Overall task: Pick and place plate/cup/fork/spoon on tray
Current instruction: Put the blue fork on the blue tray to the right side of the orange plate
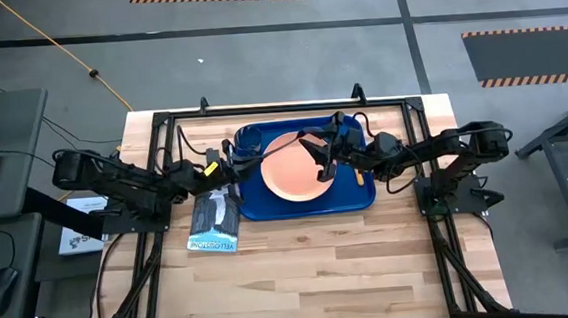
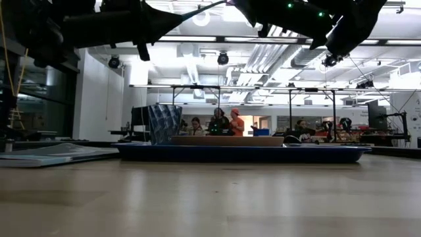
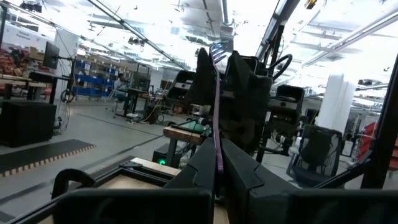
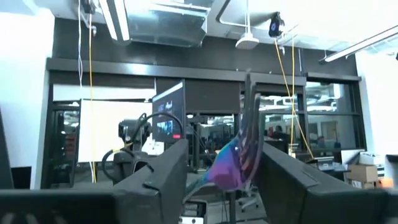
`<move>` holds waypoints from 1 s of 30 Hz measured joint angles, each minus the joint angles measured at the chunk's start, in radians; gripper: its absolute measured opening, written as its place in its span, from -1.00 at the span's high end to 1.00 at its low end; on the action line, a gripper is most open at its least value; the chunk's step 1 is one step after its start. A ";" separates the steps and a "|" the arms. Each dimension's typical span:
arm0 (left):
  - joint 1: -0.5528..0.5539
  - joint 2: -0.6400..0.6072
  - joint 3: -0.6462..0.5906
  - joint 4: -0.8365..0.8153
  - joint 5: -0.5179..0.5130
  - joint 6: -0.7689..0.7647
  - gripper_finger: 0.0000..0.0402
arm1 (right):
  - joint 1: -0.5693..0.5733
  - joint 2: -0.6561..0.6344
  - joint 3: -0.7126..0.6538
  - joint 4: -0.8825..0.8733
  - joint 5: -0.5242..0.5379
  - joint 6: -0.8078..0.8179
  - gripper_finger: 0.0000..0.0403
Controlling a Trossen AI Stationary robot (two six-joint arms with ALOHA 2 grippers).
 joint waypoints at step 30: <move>0.000 -0.019 0.000 -0.127 -0.104 0.109 0.31 | 0.000 -0.246 0.000 -0.451 0.149 -0.085 1.00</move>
